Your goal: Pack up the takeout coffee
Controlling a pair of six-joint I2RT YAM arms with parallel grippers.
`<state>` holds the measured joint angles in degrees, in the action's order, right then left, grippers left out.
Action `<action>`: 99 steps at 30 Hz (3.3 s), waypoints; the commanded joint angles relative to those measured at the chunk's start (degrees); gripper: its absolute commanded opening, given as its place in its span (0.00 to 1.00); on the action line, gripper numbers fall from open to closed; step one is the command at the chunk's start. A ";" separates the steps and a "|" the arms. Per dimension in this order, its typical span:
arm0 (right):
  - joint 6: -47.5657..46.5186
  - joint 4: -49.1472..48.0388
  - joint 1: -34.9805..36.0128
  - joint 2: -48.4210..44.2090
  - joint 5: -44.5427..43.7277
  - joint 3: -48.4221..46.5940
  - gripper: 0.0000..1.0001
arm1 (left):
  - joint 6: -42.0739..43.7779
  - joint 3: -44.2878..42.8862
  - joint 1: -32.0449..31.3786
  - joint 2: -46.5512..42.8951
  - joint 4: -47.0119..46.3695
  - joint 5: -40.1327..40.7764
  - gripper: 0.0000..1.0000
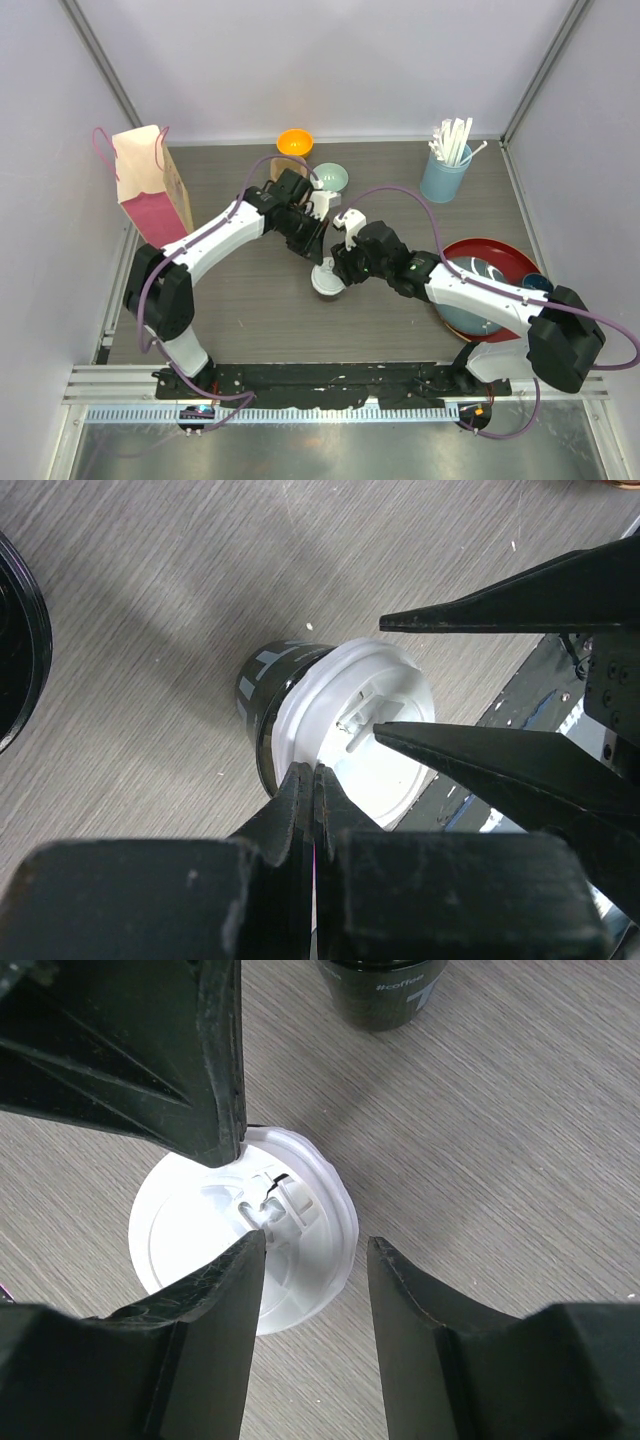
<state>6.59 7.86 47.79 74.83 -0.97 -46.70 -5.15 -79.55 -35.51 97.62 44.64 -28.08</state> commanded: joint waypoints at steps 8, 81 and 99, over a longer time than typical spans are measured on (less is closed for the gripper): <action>0.27 -1.53 0.73 -0.83 0.27 -1.73 0.51 | 0.40 0.01 -0.09 -0.59 -0.52 -0.49 0.00; -7.65 1.90 0.64 3.39 1.50 -5.16 0.52 | 3.21 4.49 2.37 -3.58 -3.77 -0.49 0.00; -6.77 3.57 0.73 2.96 1.41 -4.99 0.52 | 2.33 3.96 2.11 -1.47 -2.98 -2.95 0.00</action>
<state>-0.93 12.25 48.53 78.06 0.54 -51.70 -2.72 -75.18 -33.36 96.16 42.63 -29.50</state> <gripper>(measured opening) 0.516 0.010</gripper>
